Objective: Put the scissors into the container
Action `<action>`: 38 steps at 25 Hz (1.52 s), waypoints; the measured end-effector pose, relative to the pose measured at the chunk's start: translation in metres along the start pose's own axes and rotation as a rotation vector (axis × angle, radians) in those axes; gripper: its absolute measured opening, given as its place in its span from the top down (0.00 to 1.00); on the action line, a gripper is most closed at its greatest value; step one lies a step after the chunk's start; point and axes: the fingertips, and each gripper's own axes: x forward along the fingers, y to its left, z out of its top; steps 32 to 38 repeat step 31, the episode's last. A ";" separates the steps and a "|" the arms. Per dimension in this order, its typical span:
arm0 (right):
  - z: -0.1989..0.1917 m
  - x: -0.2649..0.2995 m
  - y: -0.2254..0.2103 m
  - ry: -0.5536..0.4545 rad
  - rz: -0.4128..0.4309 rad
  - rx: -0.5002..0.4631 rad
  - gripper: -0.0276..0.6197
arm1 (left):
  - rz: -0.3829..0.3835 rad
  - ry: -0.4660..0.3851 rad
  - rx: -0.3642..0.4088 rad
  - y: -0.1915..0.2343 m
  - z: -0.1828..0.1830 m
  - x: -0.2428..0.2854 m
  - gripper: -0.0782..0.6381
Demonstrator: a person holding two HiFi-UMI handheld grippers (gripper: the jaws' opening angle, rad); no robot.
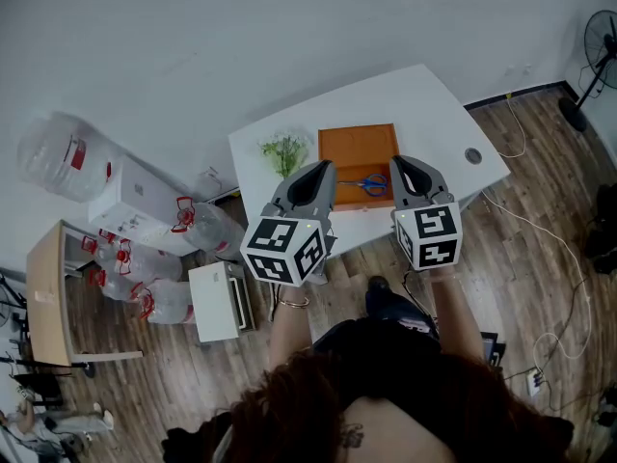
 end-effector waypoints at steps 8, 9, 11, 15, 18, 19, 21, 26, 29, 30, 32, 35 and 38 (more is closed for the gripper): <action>0.008 -0.017 0.005 -0.012 -0.022 -0.002 0.96 | -0.012 -0.013 0.009 -0.008 0.004 -0.012 0.87; 0.010 -0.019 0.006 -0.016 -0.020 0.001 0.96 | -0.013 -0.014 0.010 -0.008 0.004 -0.012 0.87; 0.012 -0.020 0.008 -0.024 -0.015 0.006 0.96 | -0.017 -0.010 0.011 -0.009 0.004 -0.013 0.87; 0.016 -0.022 0.010 -0.030 -0.016 -0.006 0.96 | -0.026 -0.009 0.011 -0.012 0.004 -0.013 0.87; 0.018 -0.021 0.010 -0.031 -0.019 0.005 0.96 | -0.030 -0.019 0.016 -0.011 0.008 -0.013 0.87; 0.018 -0.020 0.009 -0.031 -0.020 0.011 0.96 | -0.032 -0.022 0.017 -0.011 0.009 -0.012 0.87; 0.017 -0.019 0.008 -0.031 -0.018 0.023 0.96 | -0.032 -0.024 0.019 -0.011 0.011 -0.011 0.87; 0.016 -0.017 0.006 -0.043 -0.019 0.043 0.96 | -0.031 -0.019 0.016 -0.008 0.008 -0.007 0.87; 0.018 -0.017 0.003 -0.056 -0.022 0.040 0.96 | -0.034 -0.020 0.013 -0.009 0.007 -0.004 0.87; 0.018 -0.017 0.002 -0.058 -0.022 0.035 0.96 | -0.035 -0.020 0.013 -0.010 0.007 -0.003 0.87; 0.019 -0.018 0.001 -0.061 -0.022 0.029 0.96 | -0.035 -0.020 0.013 -0.011 0.008 -0.002 0.87; 0.019 -0.018 0.001 -0.061 -0.022 0.029 0.96 | -0.035 -0.020 0.013 -0.011 0.008 -0.002 0.87; 0.019 -0.018 0.001 -0.061 -0.022 0.029 0.96 | -0.035 -0.020 0.013 -0.011 0.008 -0.002 0.87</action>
